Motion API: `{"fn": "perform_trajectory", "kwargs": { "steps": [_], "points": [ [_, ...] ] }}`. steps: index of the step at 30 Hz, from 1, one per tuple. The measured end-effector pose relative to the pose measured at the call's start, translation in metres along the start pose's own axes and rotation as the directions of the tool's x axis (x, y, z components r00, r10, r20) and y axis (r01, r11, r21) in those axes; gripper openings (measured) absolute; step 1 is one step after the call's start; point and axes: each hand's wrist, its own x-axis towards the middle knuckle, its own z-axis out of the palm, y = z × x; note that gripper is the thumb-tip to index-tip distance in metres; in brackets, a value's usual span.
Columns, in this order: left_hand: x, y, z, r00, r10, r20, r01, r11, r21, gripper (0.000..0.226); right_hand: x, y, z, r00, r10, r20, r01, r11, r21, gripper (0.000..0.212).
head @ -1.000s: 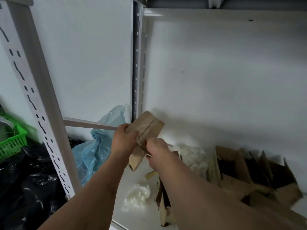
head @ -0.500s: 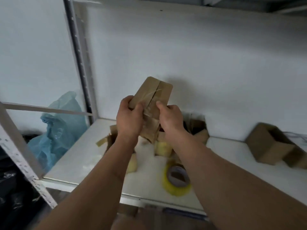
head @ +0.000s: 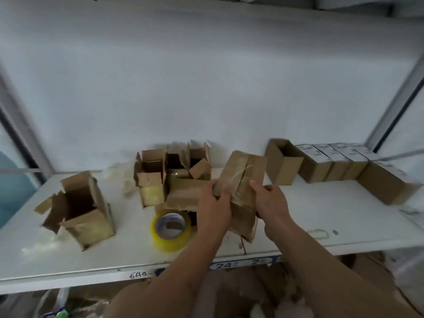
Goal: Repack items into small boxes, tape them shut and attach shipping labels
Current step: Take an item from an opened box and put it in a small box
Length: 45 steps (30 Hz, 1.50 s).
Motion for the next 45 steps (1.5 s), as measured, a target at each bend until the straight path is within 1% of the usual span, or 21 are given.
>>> {"fn": "perform_trajectory", "kwargs": {
  "steps": [2,5,7,9,12,17,20,22,24,26,27,28,29,30,31,35,37,40,42,44,45],
  "points": [
    [-0.001,-0.012,0.009,0.999,-0.024,0.034,0.023,0.999,0.040,0.034,0.006,0.017,-0.008,0.998,0.051,0.030,-0.051,0.998,-0.024,0.033],
    [0.009,-0.025,0.012,0.994,-0.077,0.075,0.068,0.990,0.125,0.027,0.014,0.038,-0.012,0.980,0.151,0.131,-0.144,0.988,-0.058,0.032],
    [0.017,-0.029,0.010,0.988,-0.111,0.111,0.095,0.986,0.139,0.024,0.014,0.045,-0.013,0.957,0.194,0.216,-0.186,0.981,-0.057,0.029],
    [0.025,-0.030,0.008,0.983,-0.119,0.140,0.097,0.983,0.156,0.023,0.016,0.050,-0.013,0.940,0.186,0.286,-0.175,0.982,-0.065,0.028],
    [0.037,-0.033,0.002,0.978,-0.145,0.151,0.108,0.968,0.224,0.022,0.022,0.055,-0.010,0.909,0.162,0.385,-0.150,0.987,-0.061,0.034],
    [0.056,-0.035,-0.009,0.983,-0.102,0.153,0.043,0.937,0.347,0.026,0.031,0.058,0.004,0.884,0.170,0.436,-0.192,0.981,0.007,0.041],
    [0.065,-0.037,-0.009,0.986,-0.043,0.162,-0.031,0.905,0.425,0.034,0.035,0.054,0.010,0.890,0.179,0.419,-0.205,0.979,0.018,0.048],
    [0.069,-0.037,-0.007,0.978,-0.014,0.206,-0.092,0.864,0.495,0.043,0.038,0.048,0.003,0.862,0.244,0.444,-0.258,0.966,-0.029,0.050],
    [0.069,-0.035,-0.006,0.963,-0.033,0.269,-0.137,0.797,0.588,0.068,0.049,0.044,-0.013,0.841,0.309,0.443,-0.310,0.948,-0.073,0.056],
    [0.065,-0.029,-0.005,0.937,-0.077,0.341,-0.199,0.685,0.701,0.102,0.060,0.045,-0.032,0.887,0.284,0.364,-0.268,0.959,-0.095,0.049],
    [0.064,-0.028,-0.005,0.924,-0.094,0.371,-0.233,0.631,0.740,0.112,0.068,0.050,-0.041,0.927,0.232,0.296,-0.182,0.966,-0.185,0.042],
    [0.063,-0.027,-0.004,0.914,-0.104,0.391,-0.258,0.595,0.761,0.115,0.077,0.058,-0.049,0.959,0.160,0.233,-0.071,0.934,-0.351,0.035],
    [0.064,-0.027,-0.005,0.907,-0.113,0.406,-0.272,0.580,0.768,0.116,0.086,0.067,-0.055,0.975,0.087,0.206,0.038,0.843,-0.536,0.030],
    [0.064,-0.026,-0.005,0.901,-0.116,0.418,-0.281,0.577,0.766,0.116,0.092,0.075,-0.058,0.977,0.043,0.207,0.112,0.726,-0.678,0.027],
    [0.065,-0.025,-0.007,0.896,-0.124,0.426,-0.285,0.577,0.766,0.116,0.097,0.083,-0.060,0.978,0.038,0.207,0.138,0.628,-0.766,0.027],
    [0.070,-0.021,-0.013,0.868,-0.177,0.464,-0.303,0.551,0.777,0.117,0.103,0.104,-0.060,0.979,0.069,0.190,0.156,0.343,-0.926,0.035],
    [0.072,-0.019,-0.018,0.855,-0.199,0.479,-0.317,0.529,0.787,0.118,0.101,0.107,-0.060,0.978,0.077,0.194,0.169,0.253,-0.953,0.035],
    [0.075,-0.015,-0.024,0.840,-0.232,0.491,-0.325,0.509,0.797,0.117,0.097,0.105,-0.057,0.980,0.058,0.193,0.177,0.202,-0.963,0.031],
    [0.075,-0.012,-0.026,0.829,-0.251,0.499,-0.336,0.491,0.804,0.117,0.094,0.104,-0.056,0.980,0.036,0.196,0.186,0.194,-0.963,0.027],
    [0.074,-0.010,-0.027,0.825,-0.262,0.500,-0.339,0.478,0.810,0.116,0.094,0.103,-0.056,0.980,0.026,0.196,0.185,0.238,-0.954,0.021],
    [0.074,-0.010,-0.027,0.824,-0.265,0.500,-0.339,0.478,0.811,0.116,0.096,0.102,-0.057,0.981,0.021,0.192,0.177,0.298,-0.938,0.016]
  ]
}}
